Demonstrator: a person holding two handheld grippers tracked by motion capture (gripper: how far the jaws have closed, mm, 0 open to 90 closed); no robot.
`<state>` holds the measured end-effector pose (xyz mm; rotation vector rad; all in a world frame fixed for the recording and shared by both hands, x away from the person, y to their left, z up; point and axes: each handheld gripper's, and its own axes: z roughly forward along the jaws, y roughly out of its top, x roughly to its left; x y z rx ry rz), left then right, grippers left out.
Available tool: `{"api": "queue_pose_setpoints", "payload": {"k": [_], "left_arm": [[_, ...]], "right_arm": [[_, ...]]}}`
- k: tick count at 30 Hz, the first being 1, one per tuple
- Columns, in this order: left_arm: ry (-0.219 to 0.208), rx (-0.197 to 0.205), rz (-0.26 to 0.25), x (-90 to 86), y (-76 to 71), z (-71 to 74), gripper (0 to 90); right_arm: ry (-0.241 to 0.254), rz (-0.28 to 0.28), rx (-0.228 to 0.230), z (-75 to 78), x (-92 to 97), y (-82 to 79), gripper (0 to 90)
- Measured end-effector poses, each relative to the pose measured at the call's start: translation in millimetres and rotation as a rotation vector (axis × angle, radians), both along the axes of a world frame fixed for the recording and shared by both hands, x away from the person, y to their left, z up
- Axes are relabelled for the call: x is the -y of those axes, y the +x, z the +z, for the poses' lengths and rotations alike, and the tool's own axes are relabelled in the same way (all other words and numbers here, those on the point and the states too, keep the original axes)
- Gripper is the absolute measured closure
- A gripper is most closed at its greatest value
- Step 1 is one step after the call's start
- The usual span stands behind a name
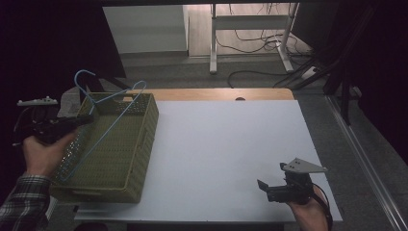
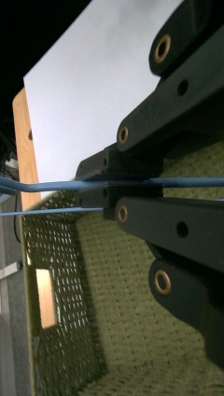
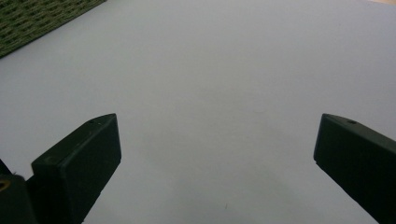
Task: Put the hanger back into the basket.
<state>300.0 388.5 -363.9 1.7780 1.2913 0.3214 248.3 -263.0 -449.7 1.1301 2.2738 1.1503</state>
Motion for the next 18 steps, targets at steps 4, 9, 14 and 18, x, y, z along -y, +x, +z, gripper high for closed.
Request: {"api": "queue_pose_setpoints", "payload": {"k": [4,9,14,18], "left_arm": [[0.012,-0.011,0.003,-4.9,1.3,-12.6,87.2],[0.010,-0.028,0.008,-9.6,3.4,-27.2,87.2],[0.010,-0.051,0.010,-12.2,8.5,-43.3,87.1],[0.007,-0.090,0.013,-12.7,14.0,-59.6,87.1]], "right_arm": [[-0.005,-0.001,-0.007,-1.8,0.4,1.2,0.1],[-0.013,0.004,-0.009,-2.8,-1.0,1.4,0.1],[-0.018,0.004,-0.017,-4.4,-1.2,2.2,0.1],[-0.020,0.005,-0.017,-4.8,-1.3,2.4,0.1]]}}
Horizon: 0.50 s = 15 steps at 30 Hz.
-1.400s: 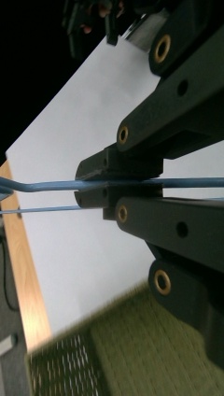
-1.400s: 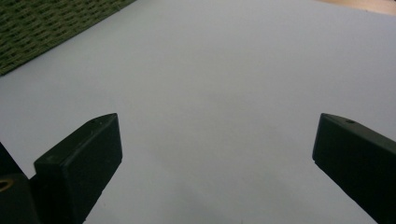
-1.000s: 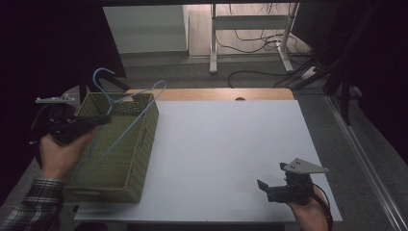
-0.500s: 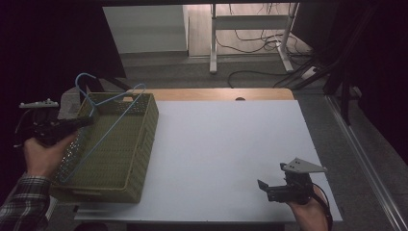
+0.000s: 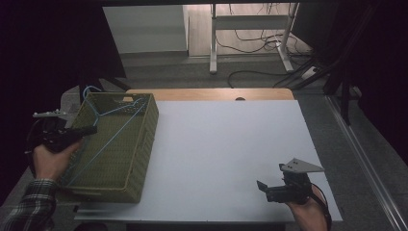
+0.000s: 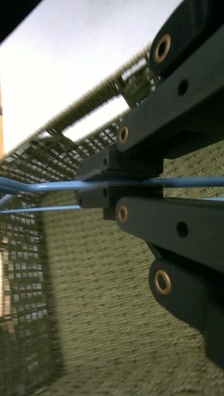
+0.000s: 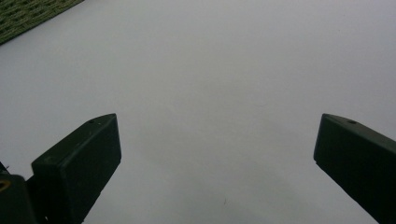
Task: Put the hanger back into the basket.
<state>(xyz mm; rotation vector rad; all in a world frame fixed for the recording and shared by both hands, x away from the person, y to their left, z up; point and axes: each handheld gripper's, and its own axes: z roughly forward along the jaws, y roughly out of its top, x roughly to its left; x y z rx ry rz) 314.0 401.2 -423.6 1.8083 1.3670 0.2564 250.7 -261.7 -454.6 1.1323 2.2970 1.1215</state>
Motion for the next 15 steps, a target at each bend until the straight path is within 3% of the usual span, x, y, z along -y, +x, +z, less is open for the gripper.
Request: {"api": "queue_pose_setpoints", "payload": {"k": [5,8,9,10,12,13,15], "left_arm": [[0.011,-0.060,0.021,0.1,5.2,-18.4,87.0],[-0.006,-0.089,0.042,-2.2,7.4,-25.1,86.9],[0.004,-0.118,0.047,-2.8,9.1,-27.7,86.1],[0.004,-0.118,0.047,-2.8,9.1,-27.7,85.7],[0.049,-0.107,0.088,-3.6,7.7,-26.8,84.4],[0.052,-0.099,0.105,-5.1,6.6,-25.6,71.9],[0.057,-0.083,0.129,-7.0,3.2,-22.3,67.7]], "right_arm": [[-0.001,-0.002,-0.006,-1.6,0.6,0.2,0.2],[-0.004,-0.001,-0.005,-2.1,1.0,0.2,0.2],[-0.003,-0.002,-0.004,-2.0,1.4,0.2,0.2],[-0.002,-0.003,-0.004,-1.9,1.7,0.1,0.2],[0.000,-0.004,-0.004,-1.9,2.0,0.1,0.2],[0.002,-0.005,-0.001,-1.8,2.8,0.1,0.2],[0.004,-0.007,0.000,-1.5,3.0,-0.1,0.2]]}}
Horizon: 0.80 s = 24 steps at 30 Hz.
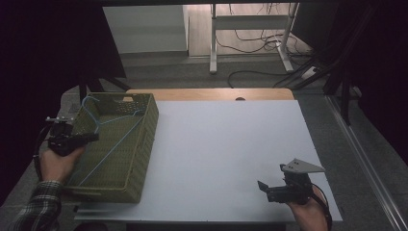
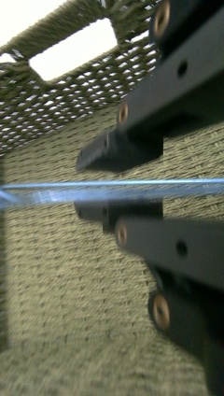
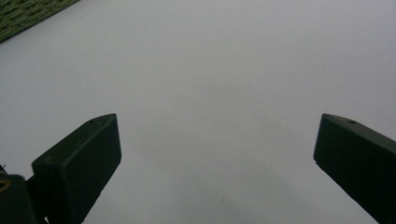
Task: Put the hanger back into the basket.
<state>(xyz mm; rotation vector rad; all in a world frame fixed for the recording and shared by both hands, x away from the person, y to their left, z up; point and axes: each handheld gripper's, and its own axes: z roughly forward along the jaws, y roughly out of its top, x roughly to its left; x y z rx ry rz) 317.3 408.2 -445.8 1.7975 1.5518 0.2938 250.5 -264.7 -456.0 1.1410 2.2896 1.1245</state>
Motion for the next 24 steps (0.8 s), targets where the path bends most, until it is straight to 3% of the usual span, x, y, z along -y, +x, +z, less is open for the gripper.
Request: {"api": "queue_pose_setpoints", "payload": {"k": [1,2,7,8,9,12,17,18,24], "left_arm": [[0.013,0.010,0.003,0.5,-2.5,2.2,65.4],[0.007,0.022,-0.003,1.5,-5.3,4.4,56.3],[-0.031,0.066,-0.036,10.6,-19.8,14.0,44.2],[-0.077,0.109,-0.080,16.6,-28.2,19.3,37.6],[-0.077,0.109,-0.080,16.6,-28.2,19.3,34.1],[-0.122,0.186,-0.180,36.7,-45.0,31.3,25.3],[-0.133,0.225,-0.243,59.5,-59.4,41.3,17.4],[-0.134,0.238,-0.263,71.5,-66.8,44.7,14.0],[-0.113,0.262,-0.312,100.0,-84.2,43.2,7.4]], "right_arm": [[0.000,-0.001,0.003,0.4,0.4,-0.2,0.2],[0.001,-0.002,0.008,1.0,0.8,-0.4,0.2],[0.020,-0.001,0.005,1.8,1.4,-0.8,0.3],[0.027,0.000,0.005,2.3,1.9,-1.3,0.3],[0.027,0.000,0.005,2.3,1.9,-1.3,0.3],[0.044,-0.004,0.003,3.2,3.2,-1.4,0.3],[0.046,-0.006,0.008,4.6,3.5,-2.5,0.0],[0.048,-0.007,0.010,5.2,3.7,-3.2,0.0],[0.069,-0.007,0.012,7.0,5.4,-5.5,0.0]]}}
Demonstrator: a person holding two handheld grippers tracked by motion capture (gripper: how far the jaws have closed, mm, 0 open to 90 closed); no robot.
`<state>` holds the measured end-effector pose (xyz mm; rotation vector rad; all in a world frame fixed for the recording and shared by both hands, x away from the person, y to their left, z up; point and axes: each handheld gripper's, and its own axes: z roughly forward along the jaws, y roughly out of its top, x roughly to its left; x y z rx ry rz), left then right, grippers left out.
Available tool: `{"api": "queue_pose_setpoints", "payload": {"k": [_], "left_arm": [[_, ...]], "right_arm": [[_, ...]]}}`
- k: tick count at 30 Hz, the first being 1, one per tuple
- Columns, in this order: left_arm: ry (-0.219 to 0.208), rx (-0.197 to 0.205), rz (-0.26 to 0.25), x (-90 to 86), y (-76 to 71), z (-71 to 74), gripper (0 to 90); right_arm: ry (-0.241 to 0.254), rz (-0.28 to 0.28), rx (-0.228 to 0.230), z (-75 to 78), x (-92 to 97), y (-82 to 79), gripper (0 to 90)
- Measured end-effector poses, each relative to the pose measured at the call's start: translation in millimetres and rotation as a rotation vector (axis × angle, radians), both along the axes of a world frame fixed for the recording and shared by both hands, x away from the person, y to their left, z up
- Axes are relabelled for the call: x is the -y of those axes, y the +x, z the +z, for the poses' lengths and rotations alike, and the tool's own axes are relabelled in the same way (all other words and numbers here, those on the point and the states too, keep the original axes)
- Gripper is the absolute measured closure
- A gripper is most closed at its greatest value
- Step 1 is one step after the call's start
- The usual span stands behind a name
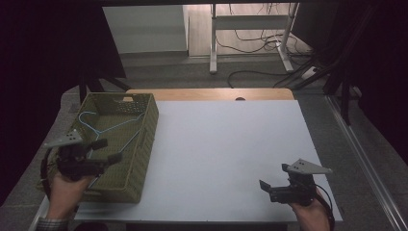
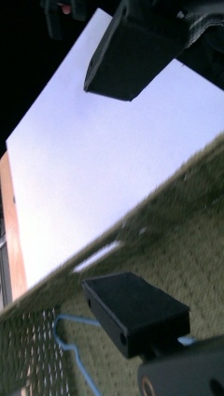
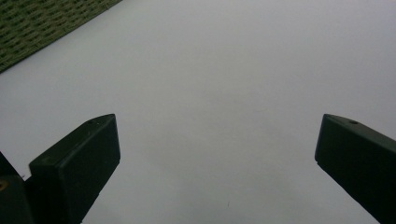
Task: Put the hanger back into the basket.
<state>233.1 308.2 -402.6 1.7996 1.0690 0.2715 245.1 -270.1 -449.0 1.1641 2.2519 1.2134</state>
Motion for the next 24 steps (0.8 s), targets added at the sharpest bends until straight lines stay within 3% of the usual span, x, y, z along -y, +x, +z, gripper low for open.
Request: {"api": "queue_pose_setpoints", "payload": {"k": [3,6,9,13,17,24], "left_arm": [[0.009,0.000,-0.039,20.2,-11.4,-8.8,5.9],[0.032,0.006,-0.056,28.7,-15.5,-14.1,5.6],[0.057,0.050,-0.048,37.5,-22.4,-21.7,5.5],[0.053,0.066,-0.043,44.8,-28.2,-32.6,3.5],[0.133,0.080,-0.036,51.9,-31.9,-41.5,2.0],[0.155,0.043,-0.050,49.7,-29.2,-52.4,1.0]], "right_arm": [[0.017,-0.010,0.007,1.9,1.9,-1.2,0.0],[0.028,-0.017,0.009,3.2,3.1,-2.2,0.0],[0.037,-0.017,0.010,4.1,4.4,-3.0,0.0],[0.036,-0.011,0.003,3.1,4.4,-3.5,0.0],[0.019,-0.002,-0.013,-0.5,2.5,-3.5,0.0],[-0.025,0.021,-0.052,-11.4,-3.2,-1.3,0.0]]}}
